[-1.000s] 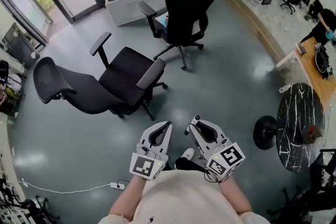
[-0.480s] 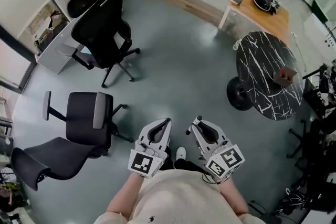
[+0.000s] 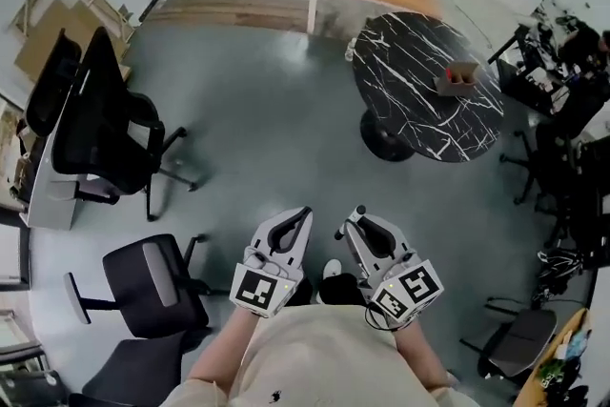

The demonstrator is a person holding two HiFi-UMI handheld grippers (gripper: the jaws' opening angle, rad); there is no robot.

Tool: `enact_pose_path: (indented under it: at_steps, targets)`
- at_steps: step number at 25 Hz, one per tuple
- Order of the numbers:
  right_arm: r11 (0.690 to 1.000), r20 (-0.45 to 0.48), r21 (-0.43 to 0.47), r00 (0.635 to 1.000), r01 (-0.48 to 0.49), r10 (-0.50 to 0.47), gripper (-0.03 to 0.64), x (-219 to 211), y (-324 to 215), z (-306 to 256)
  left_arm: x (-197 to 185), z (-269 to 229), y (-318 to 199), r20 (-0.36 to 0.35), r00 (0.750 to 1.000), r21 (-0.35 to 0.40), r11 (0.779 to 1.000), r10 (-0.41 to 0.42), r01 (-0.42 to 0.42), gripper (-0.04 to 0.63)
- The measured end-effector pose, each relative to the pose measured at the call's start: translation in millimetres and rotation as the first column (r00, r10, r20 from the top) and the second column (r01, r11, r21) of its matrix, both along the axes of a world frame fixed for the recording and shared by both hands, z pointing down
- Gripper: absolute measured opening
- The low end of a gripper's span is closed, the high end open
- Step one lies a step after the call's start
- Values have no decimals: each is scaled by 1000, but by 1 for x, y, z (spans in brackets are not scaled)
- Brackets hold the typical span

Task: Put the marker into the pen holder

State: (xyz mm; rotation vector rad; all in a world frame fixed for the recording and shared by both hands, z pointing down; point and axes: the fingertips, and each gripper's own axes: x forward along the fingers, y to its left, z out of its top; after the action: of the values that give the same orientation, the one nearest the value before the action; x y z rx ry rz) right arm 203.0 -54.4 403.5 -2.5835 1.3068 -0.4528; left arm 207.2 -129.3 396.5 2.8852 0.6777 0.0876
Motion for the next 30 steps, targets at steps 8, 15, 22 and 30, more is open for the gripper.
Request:
enact_pose_path:
  at_steps: [8, 15, 22, 30]
  targets:
    - [979, -9, -8, 979, -202, 202, 81, 15, 58, 4, 32, 1, 66, -17, 976, 5, 977, 215, -215, 9]
    - [967, -12, 20, 967, -252, 253, 81, 53, 117, 11, 70, 5, 127, -13, 966, 25, 966, 257, -257, 9]
    - [983, -17, 47, 984, -177, 178, 81, 100, 192, 6, 120, 5, 217, 13, 972, 95, 967, 236, -236, 9]
    - [980, -7, 65, 982, -186, 187, 81, 138, 313, 12, 153, 10, 334, 22, 969, 108, 963, 246, -247, 9]
